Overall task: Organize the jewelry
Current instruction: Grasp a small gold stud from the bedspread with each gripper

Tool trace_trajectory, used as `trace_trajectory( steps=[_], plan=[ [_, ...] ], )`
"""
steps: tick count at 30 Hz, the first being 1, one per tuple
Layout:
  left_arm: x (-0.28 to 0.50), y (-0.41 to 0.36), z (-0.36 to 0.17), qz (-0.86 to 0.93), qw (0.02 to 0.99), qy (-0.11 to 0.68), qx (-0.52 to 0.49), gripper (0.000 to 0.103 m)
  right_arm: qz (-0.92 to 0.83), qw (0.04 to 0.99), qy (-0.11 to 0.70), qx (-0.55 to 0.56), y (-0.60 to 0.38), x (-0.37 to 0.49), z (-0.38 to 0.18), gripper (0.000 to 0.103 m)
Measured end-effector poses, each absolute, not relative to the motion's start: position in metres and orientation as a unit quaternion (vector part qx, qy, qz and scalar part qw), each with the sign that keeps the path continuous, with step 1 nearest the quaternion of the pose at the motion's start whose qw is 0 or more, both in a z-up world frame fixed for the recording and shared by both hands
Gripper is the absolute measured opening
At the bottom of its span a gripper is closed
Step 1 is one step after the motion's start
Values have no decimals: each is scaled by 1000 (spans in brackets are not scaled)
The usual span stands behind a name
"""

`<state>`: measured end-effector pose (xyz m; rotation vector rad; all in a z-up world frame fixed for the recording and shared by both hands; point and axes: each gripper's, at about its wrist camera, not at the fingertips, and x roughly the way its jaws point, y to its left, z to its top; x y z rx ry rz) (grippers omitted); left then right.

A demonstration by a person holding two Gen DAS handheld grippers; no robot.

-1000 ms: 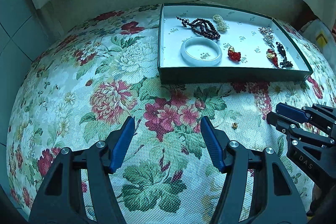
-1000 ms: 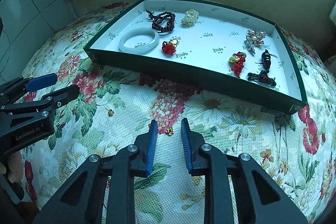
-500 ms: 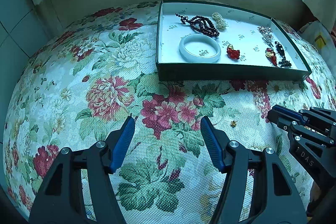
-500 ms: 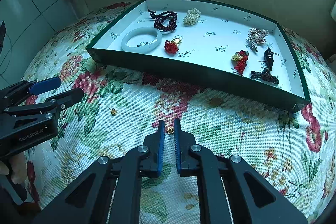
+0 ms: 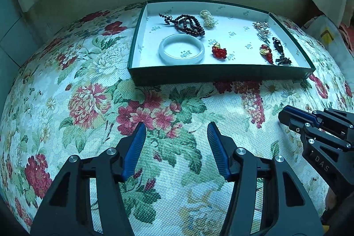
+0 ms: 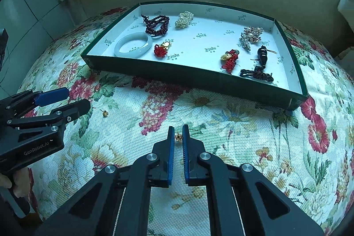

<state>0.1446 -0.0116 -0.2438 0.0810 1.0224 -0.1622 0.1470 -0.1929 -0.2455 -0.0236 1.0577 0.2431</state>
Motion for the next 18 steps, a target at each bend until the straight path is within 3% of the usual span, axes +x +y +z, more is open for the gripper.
trace_trajectory(
  steps=[6, 18],
  plan=[
    [148, -32, -247, -95, 866, 489, 44, 55, 105, 857, 505, -7, -211, 143, -245, 7],
    [152, -44, -258, -114, 861, 491, 60, 16, 105, 852, 512, 6, -222, 143, -250, 7]
  ],
)
